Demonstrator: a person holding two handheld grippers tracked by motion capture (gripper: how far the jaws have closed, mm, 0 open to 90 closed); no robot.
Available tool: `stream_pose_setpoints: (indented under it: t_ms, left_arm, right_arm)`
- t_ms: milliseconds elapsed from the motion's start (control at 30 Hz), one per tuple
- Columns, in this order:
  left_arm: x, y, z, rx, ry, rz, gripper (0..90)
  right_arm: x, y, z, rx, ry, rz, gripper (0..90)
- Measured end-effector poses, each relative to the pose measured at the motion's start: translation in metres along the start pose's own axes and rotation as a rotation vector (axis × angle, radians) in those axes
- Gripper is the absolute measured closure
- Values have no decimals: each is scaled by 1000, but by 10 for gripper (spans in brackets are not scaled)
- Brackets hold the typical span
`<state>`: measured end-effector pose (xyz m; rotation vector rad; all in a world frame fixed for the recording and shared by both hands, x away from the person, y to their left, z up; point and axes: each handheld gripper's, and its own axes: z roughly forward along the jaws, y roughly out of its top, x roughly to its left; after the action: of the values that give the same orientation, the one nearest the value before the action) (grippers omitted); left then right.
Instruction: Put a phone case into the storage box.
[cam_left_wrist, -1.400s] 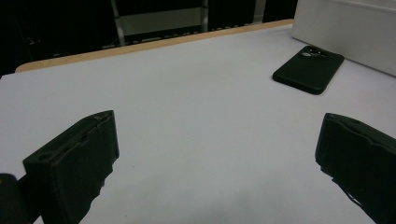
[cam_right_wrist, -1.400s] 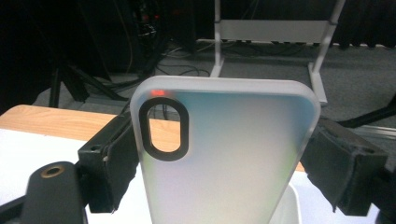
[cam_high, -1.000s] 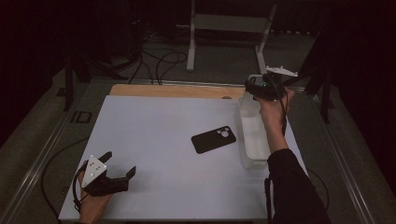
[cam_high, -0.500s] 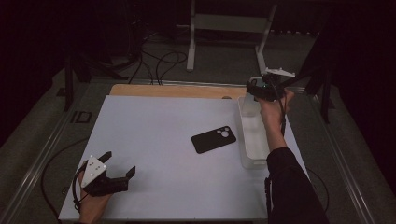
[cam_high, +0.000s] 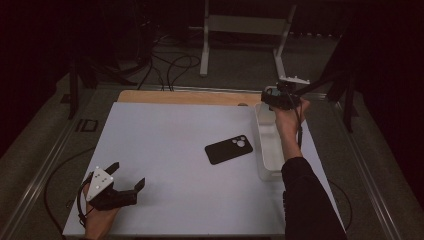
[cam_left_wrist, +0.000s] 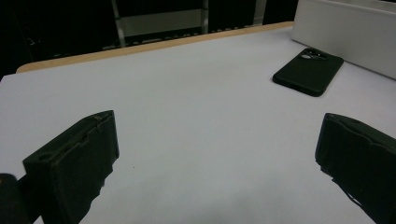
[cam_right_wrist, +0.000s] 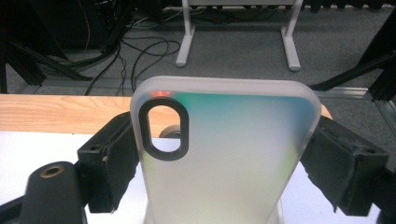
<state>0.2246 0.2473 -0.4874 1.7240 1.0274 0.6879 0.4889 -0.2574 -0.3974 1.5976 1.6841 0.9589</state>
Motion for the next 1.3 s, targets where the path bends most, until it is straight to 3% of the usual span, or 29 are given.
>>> stream_pose_setpoints:
  t_ms: [400, 833, 1300]
  left_arm:
    - [0, 0, 0, 1, -1, -2, 0]
    - [1, 0, 0, -2, -3, -7, 0]
    - [2, 0, -1, -5, -3, -15, 0]
  right_arm:
    - [-2, -8, 17, 34, -12, 17, 165]
    - [0, -13, 29, 49, -38, 0, 164]
    - [2, -19, 42, 119, -64, -13, 164]
